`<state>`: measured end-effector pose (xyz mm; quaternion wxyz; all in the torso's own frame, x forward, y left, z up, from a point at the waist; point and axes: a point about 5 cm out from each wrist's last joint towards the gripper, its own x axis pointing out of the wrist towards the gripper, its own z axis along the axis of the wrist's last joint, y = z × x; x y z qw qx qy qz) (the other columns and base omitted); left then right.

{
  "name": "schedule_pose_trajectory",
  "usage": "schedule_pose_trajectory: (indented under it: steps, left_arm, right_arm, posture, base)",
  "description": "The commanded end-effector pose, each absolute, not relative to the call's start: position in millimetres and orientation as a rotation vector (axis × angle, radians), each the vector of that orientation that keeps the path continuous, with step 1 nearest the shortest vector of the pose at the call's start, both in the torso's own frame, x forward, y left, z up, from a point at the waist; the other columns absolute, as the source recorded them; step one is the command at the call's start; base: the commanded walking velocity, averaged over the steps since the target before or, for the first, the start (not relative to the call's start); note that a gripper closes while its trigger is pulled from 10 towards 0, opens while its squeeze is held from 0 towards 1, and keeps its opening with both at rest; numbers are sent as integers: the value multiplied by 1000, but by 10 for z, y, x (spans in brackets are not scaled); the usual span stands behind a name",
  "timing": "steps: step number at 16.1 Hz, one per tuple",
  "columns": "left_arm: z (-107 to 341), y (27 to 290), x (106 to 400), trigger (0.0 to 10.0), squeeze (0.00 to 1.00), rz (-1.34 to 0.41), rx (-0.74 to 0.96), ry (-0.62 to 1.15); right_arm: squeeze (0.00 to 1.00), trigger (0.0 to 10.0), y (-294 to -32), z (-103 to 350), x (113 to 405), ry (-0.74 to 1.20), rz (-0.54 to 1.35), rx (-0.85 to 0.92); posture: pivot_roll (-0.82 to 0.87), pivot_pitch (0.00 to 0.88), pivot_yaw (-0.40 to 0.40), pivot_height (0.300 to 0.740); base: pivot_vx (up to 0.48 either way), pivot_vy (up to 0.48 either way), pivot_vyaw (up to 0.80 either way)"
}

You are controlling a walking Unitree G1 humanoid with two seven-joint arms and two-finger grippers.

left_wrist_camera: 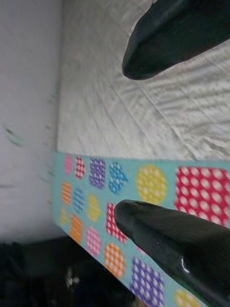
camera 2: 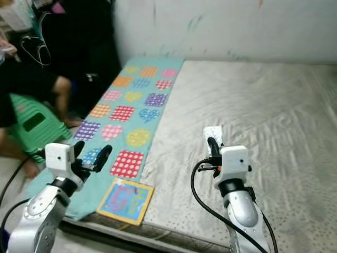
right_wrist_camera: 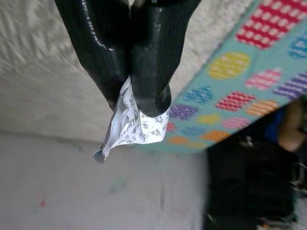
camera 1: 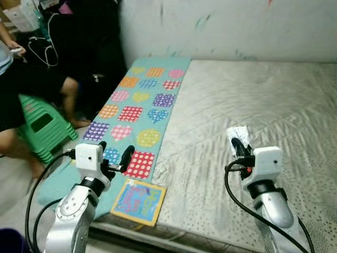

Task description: Clean up the room

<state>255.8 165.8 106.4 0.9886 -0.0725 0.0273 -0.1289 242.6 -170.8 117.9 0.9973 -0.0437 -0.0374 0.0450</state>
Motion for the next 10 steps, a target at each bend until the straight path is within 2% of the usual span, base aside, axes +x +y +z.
schedule_pose_trajectory:
  steps: [1, 6, 10]
  left_arm:
    - [1073, 1603, 2569, 10000, 0, -245, -138, 72]
    - [1090, 1598, 2576, 10000, 0, -256, -155, 72]
    - [1087, 1576, 2568, 10000, 0, -267, -161, 77]
  right_arm:
    - [0, 10000, -1827, 1144, 2435, -57, 55, -108]
    - [0, 10000, -1858, 1149, 2430, -46, 35, -102]
    - [0, 10000, -1887, 1143, 2421, -41, 34, -117]
  posture:
    - [-261, 0, 131, 740]
    - [-263, 0, 131, 740]
    - [-269, 0, 126, 740]
  base:
    - [0, 0, 0]
    - [0, 0, 0]
    - [0, 392, -800]
